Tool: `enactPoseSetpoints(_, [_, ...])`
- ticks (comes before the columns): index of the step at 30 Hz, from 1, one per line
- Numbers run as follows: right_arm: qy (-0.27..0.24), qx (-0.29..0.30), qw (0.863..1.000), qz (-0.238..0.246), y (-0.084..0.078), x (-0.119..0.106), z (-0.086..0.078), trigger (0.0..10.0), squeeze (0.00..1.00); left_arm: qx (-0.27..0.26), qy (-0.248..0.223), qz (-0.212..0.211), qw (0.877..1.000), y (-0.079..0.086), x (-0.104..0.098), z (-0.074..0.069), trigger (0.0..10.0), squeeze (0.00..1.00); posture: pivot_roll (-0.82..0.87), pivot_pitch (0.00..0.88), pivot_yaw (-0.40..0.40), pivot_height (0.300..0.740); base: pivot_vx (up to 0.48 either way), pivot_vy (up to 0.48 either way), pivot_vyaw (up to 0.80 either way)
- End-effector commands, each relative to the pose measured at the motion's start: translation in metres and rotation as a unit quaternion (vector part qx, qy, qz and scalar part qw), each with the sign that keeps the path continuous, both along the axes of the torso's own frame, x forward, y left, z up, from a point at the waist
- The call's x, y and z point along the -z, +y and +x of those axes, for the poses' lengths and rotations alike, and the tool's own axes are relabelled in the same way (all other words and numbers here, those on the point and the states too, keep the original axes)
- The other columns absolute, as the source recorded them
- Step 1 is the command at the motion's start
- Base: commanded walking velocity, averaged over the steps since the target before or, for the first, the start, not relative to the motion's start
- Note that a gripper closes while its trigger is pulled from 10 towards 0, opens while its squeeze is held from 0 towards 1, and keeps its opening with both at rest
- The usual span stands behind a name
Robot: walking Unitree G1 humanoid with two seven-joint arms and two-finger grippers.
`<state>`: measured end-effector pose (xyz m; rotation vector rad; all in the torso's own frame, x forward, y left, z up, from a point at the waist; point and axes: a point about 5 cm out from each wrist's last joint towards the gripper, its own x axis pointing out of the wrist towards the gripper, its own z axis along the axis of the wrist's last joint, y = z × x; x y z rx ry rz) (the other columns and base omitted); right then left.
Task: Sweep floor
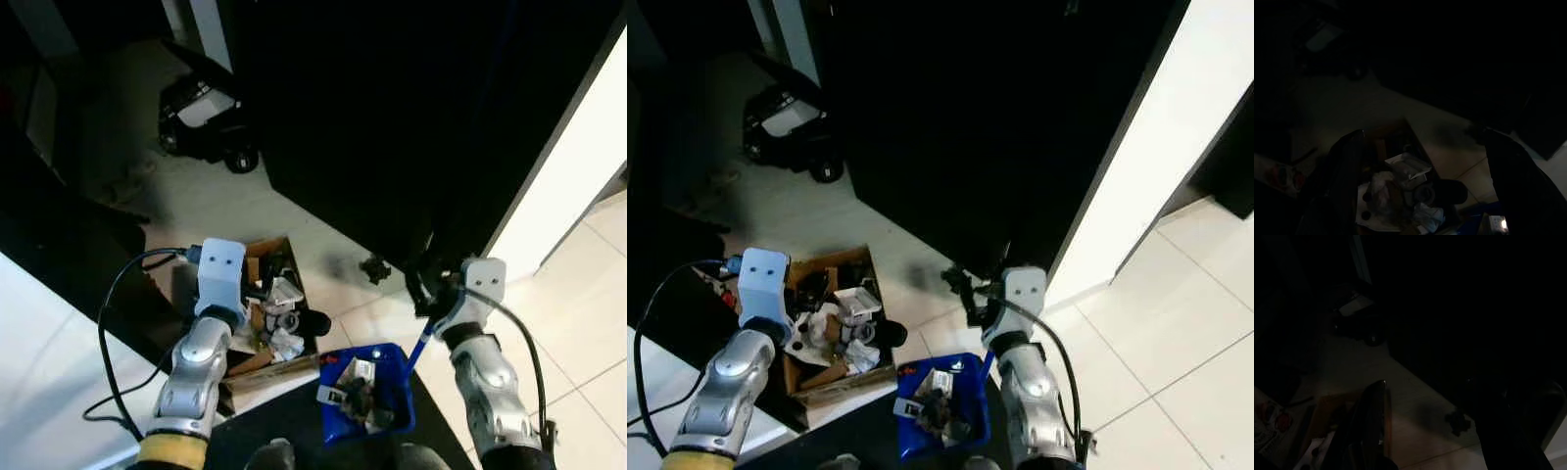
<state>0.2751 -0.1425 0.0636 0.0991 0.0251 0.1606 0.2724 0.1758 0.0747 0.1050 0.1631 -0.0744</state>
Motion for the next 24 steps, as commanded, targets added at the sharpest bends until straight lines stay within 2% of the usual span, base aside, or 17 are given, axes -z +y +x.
enactPoseSetpoints(1, [0.011,0.002,1.000,0.001,0.000,0.004,0.001,10.0,0.00,-0.008,0.018,-0.004,1.000,0.002,0.006,0.001,10.0,0.00,-0.06,0.000,0.080,0.740,0.000,0.000,0.00])
enactPoseSetpoints(6, [0.013,-0.002,1.000,-0.011,-0.002,0.003,0.001,10.0,0.00,-0.016,0.017,0.029,0.999,0.006,0.006,0.000,10.0,0.00,-0.05,0.000,0.075,0.740,0.000,0.000,0.00])
enactPoseSetpoints(13, [0.014,-0.006,1.000,-0.010,-0.002,0.003,0.001,10.0,0.00,-0.023,0.019,0.025,0.999,0.007,0.009,-0.003,10.0,0.00,-0.05,0.000,0.072,0.740,0.000,0.000,0.00])
enactPoseSetpoints(17, [0.047,-0.024,0.998,-0.028,0.001,0.022,-0.014,10.0,0.00,-0.020,0.029,0.027,0.999,0.005,0.015,-0.007,10.0,0.00,-0.05,0.007,0.066,0.740,0.000,0.000,0.00])
enactPoseSetpoints(20, [0.076,-0.025,0.996,-0.041,-0.003,0.038,-0.025,10.0,0.00,-0.017,0.037,0.042,0.998,0.007,0.021,-0.009,10.0,0.00,-0.05,0.013,0.063,0.740,0.000,0.000,0.00])
enactPoseSetpoints(24, [0.098,-0.019,0.994,-0.048,-0.010,0.049,-0.033,10.0,0.00,-0.008,0.048,0.065,0.997,0.007,0.028,-0.014,10.0,0.00,-0.05,0.013,0.063,0.740,0.000,0.000,0.00])
